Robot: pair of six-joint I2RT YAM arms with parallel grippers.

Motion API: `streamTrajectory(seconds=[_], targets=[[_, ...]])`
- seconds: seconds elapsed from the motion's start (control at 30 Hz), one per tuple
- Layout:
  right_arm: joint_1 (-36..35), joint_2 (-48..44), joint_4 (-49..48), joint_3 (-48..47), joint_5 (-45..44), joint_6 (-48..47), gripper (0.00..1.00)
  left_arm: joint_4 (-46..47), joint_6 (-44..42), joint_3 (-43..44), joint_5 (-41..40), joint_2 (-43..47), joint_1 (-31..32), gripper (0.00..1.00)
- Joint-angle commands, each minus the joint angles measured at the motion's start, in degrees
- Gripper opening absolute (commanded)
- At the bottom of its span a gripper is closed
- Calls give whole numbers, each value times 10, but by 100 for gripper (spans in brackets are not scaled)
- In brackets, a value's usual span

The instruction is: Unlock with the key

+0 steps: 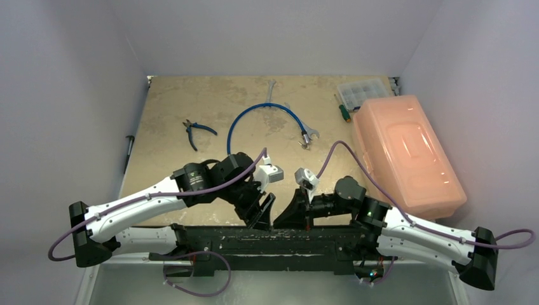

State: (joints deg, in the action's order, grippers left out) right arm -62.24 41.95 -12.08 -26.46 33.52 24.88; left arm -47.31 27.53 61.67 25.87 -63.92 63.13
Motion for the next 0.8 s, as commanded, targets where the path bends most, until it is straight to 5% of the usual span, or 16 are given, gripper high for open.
streamTrajectory(seconds=[0.0,0.43,0.63,0.77], targets=[[-3,-28,-5,13,-46,24,0,0,-21,32,-55,33,0,62],[-3,-81,64,28,-262,126,0,55,29,12,-257,117,0,61],[-3,-97,126,10,-379,238,0,178,42,-83,-248,155,0,49],[-3,-111,186,13,-462,361,0,279,50,-170,-347,187,0,47]])
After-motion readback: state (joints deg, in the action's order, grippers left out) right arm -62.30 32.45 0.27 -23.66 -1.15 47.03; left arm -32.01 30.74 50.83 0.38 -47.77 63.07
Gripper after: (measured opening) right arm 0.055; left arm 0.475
